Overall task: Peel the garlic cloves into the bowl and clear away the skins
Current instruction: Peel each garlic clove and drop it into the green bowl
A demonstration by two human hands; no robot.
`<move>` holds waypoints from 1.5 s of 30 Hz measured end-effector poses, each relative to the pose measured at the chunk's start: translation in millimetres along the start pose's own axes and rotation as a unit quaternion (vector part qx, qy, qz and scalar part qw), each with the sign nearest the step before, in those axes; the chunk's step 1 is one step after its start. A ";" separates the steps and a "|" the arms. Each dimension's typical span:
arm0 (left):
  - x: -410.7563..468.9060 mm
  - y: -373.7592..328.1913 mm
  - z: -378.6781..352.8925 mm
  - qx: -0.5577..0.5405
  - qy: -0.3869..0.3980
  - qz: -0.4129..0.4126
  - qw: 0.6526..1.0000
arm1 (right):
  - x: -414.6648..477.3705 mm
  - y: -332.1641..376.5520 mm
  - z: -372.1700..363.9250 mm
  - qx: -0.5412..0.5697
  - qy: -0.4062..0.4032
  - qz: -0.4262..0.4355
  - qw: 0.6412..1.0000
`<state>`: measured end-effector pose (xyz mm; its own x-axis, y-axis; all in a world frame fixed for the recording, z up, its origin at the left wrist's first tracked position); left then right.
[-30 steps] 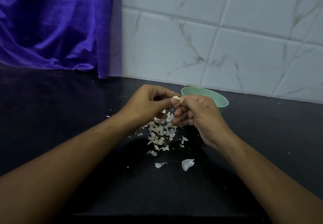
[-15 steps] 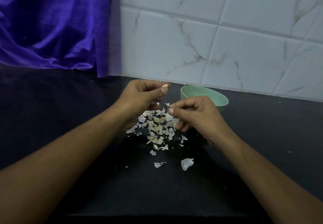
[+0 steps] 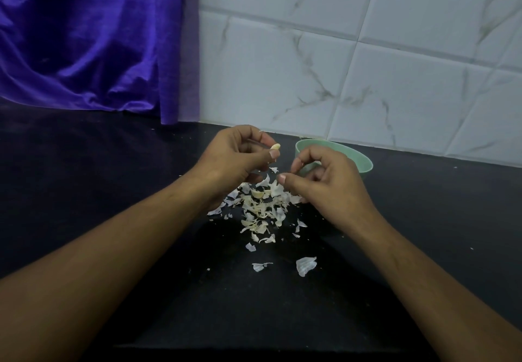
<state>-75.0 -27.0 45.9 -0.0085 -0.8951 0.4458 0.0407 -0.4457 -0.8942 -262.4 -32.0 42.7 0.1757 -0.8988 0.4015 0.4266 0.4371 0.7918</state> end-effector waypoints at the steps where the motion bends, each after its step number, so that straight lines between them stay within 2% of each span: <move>1: -0.1 0.1 -0.7 -0.001 0.005 -0.001 1.000 | -0.1 0.8 -0.4 0.045 0.005 -0.008 0.999; 5: -1.1 -0.1 -4.1 -0.004 0.032 -0.004 0.999 | -0.6 5.6 -3.7 0.179 0.029 -0.014 0.983; 10: -2.6 -0.6 -5.4 0.013 0.051 -0.012 0.999 | 0.7 2.4 -5.1 0.227 0.039 -0.037 0.973; 15: -2.3 -1.4 -5.8 0.021 0.049 -0.026 0.998 | 1.7 0.2 -3.8 0.197 0.009 -0.016 0.980; 28: -1.9 -2.2 -5.5 0.049 0.038 -0.036 0.997 | 1.7 -1.2 -5.5 0.197 0.000 -0.008 0.980; 37: -4.1 -7.0 -5.5 0.175 0.028 -0.056 0.983 | 0.6 -0.2 -6.8 0.175 -0.013 0.014 0.984; 45: -7.9 -17.2 -7.5 0.316 0.029 -0.131 0.939 | 0.5 -1.2 -6.7 0.154 -0.030 0.026 0.987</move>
<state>-83.1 -12.3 57.5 -0.1548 -0.7627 0.6280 0.6152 -0.5718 -0.5428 -256.9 -33.2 38.9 0.1342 -0.8756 0.4639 0.1260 0.4794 0.8685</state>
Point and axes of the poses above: each hand's wrist, its own x-axis towards the middle knuckle, its own z-axis out of the back of the hand, y = z × x, the point moved 3 cm from there along x, towards the middle knuckle, and after that the axes turned 9 degrees about -z, right-handed, at the moved point
